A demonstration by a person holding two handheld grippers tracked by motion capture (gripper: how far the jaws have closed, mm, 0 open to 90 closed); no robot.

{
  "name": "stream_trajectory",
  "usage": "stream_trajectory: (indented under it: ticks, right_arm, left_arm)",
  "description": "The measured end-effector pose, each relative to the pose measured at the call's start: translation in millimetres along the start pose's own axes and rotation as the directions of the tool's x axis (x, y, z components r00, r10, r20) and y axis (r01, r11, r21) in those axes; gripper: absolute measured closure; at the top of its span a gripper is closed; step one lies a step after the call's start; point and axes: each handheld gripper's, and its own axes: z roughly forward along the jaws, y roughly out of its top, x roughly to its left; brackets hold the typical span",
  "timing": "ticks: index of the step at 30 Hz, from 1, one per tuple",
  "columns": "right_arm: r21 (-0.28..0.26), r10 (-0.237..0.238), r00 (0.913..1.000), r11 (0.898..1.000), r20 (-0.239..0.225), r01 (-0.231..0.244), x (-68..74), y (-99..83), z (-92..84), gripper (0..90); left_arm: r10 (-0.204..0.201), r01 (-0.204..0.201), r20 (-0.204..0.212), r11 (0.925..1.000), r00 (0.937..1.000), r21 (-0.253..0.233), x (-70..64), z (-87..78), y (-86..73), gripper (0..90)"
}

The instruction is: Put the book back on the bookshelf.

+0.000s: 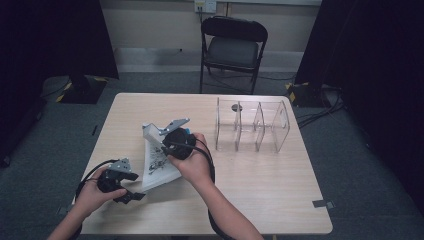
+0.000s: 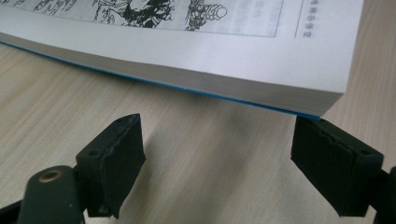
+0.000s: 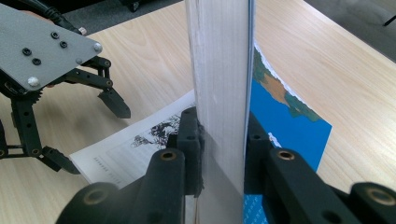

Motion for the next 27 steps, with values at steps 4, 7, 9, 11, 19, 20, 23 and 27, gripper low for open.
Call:
stream_trajectory:
  ticks: [4,7,9,11,19,20,23,27]
  right_arm:
    - [-0.002,-0.001,1.0000,1.000,0.001,0.001,0.2,0.0,0.1,75.1]
    - [-0.002,-0.001,1.0000,1.000,0.000,0.001,1.0,-0.3,0.3,75.2]
    - [0.003,-0.003,1.0000,1.000,0.002,0.003,1.5,-0.7,0.3,75.1]
    - [-0.001,-0.001,1.0000,1.000,0.004,0.001,1.5,-0.7,0.4,75.1]
    - [-0.001,0.001,1.0000,1.000,0.001,-0.001,2.2,-1.6,0.6,75.1]
    - [0.000,0.001,1.0000,1.000,0.000,-0.001,2.2,-1.6,0.5,75.1]
    - [0.002,0.004,1.0000,1.000,-0.001,-0.004,1.3,-1.6,-0.4,75.1]
    - [0.005,0.003,1.0000,1.000,-0.004,-0.003,0.3,-1.4,-1.2,75.1]
  left_arm:
    - [0.007,-0.007,-0.008,0.9999,0.9999,0.011,-1.0,3.2,-0.4,17.1]
    - [0.016,-0.016,-0.033,0.9998,0.9993,0.014,-2.8,7.6,0.2,17.1]
    - [0.022,-0.021,-0.043,0.9996,0.9988,0.020,-3.3,11.4,0.7,17.3]
    - [0.025,-0.024,-0.050,0.9995,0.9984,0.021,-3.2,15.3,1.0,17.5]
    - [0.047,-0.049,-0.068,0.9983,0.9965,-0.032,-0.6,22.4,6.6,15.7]
    - [0.049,-0.051,-0.068,0.9980,0.9965,-0.038,-0.6,23.1,7.2,15.5]
    - [0.046,-0.050,-0.075,0.9974,0.9961,-0.051,0.7,22.7,7.5,10.9]
    - [0.057,-0.071,-0.127,0.9919,0.9903,-0.106,1.2,15.6,10.0,5.7]
